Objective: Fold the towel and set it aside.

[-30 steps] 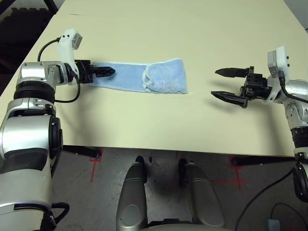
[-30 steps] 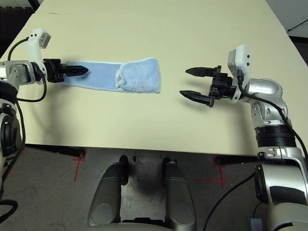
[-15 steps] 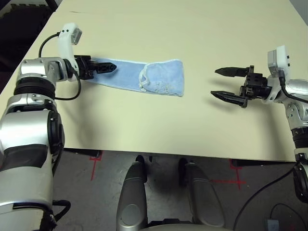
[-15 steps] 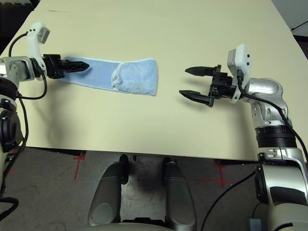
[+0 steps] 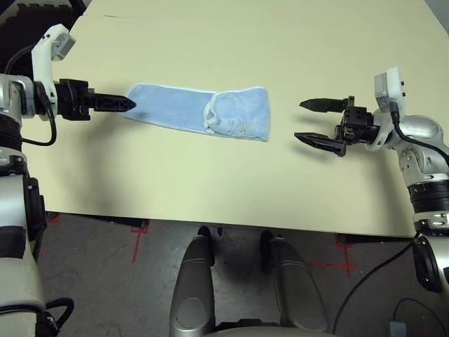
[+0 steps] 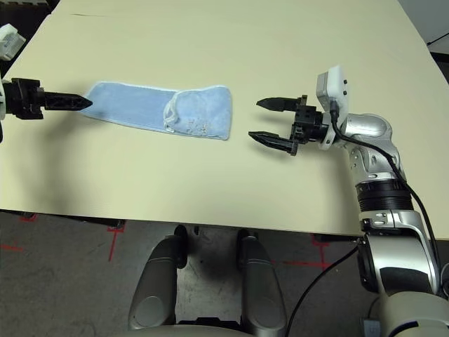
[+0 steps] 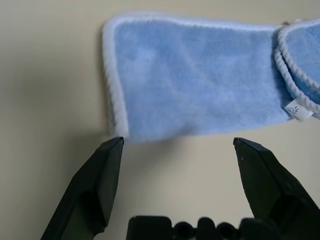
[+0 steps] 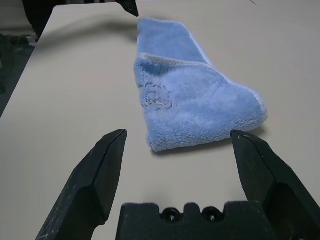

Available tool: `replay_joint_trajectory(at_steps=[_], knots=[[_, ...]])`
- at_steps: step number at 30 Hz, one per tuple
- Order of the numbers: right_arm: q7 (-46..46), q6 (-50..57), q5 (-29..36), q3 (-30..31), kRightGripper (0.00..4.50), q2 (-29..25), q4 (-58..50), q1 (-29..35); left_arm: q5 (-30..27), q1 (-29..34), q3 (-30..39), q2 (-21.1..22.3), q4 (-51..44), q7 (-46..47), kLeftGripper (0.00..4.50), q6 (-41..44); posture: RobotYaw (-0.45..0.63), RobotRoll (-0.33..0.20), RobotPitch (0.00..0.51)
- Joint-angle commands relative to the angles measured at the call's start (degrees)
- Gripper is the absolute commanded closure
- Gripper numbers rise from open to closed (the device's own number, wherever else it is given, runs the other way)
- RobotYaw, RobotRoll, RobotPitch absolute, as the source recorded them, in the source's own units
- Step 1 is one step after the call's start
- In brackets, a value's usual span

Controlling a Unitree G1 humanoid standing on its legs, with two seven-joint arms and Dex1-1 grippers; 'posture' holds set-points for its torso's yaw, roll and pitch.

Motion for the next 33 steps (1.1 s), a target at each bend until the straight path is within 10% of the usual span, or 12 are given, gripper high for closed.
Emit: replay_joint_trajectory(at_steps=[1, 33], knots=[[0.4, -0.4, -0.2, 0.2, 0.00, -0.6, -0.4, 0.9, -0.9, 1.5, 1.3, 1.1, 1.1, 1.2, 0.04, 3.3, 0.04, 0.000, 0.299], [0.1, 0.5, 0.0, 0.1, 0.00, -2.1, -2.1, 1.7, -6.3, 0.8, 16.2, -7.2, 9.9, 24.7, 0.12, 0.5, 0.00, 0.000, 0.307]])
